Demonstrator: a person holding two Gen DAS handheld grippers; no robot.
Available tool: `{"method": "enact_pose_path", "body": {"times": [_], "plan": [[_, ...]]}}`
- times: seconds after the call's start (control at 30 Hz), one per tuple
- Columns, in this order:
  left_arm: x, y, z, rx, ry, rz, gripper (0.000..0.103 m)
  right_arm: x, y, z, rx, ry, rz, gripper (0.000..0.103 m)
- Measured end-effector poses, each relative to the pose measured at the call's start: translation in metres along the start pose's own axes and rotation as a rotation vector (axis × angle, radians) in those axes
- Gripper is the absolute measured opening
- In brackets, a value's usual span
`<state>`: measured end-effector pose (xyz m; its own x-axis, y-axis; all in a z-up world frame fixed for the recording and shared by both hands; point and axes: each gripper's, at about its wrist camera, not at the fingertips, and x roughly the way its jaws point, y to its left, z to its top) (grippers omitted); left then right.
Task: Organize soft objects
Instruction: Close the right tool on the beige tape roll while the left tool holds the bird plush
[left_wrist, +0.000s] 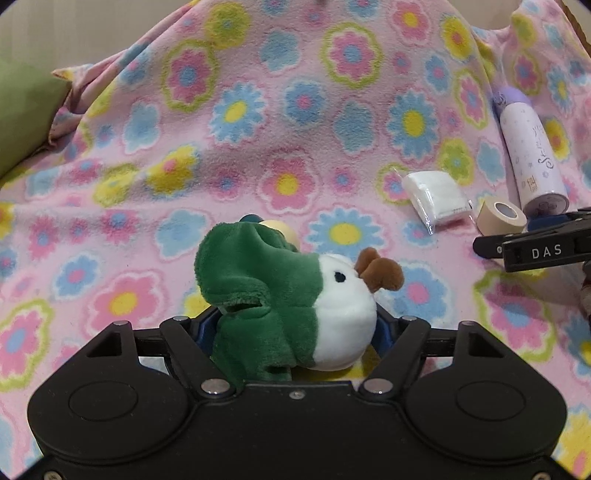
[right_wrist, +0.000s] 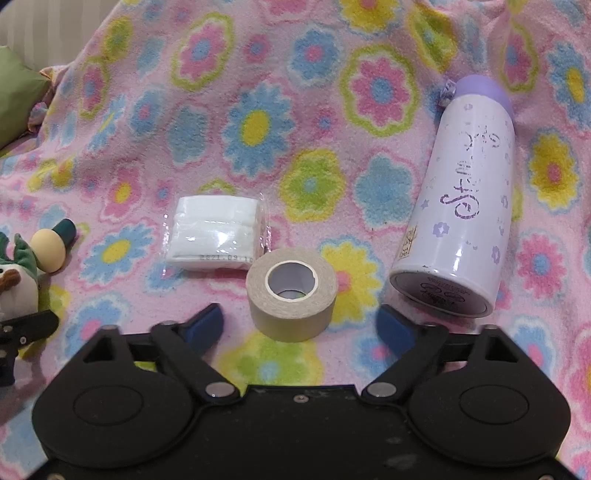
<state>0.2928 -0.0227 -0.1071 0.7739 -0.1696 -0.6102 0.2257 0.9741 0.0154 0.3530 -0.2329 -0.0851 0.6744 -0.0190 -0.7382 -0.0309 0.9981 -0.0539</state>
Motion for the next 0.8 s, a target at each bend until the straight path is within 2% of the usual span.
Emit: {"method": "enact_pose_path", "body": {"times": [0.33,0.43,0.6,0.63,0.8], "plan": [[0.005,-0.001,0.001,0.006,0.019,-0.012,0.079,0.003,0.001,0.003,0.000,0.014,0.003,0.103],[0.007,-0.002,0.003,0.016,0.036,-0.034,0.088,0.004,0.001,0.004,-0.001,0.019,0.007,0.103],[0.008,-0.004,0.003,0.022,0.040,-0.035,0.089,0.005,0.002,0.006,0.005,0.019,0.006,0.102],[0.008,-0.004,0.003,0.022,0.040,-0.035,0.089,0.005,0.002,0.006,0.006,0.014,0.010,0.100],[0.007,-0.004,0.003,0.019,0.039,-0.037,0.089,0.002,0.010,0.006,-0.013,-0.032,0.034,0.066]]}}
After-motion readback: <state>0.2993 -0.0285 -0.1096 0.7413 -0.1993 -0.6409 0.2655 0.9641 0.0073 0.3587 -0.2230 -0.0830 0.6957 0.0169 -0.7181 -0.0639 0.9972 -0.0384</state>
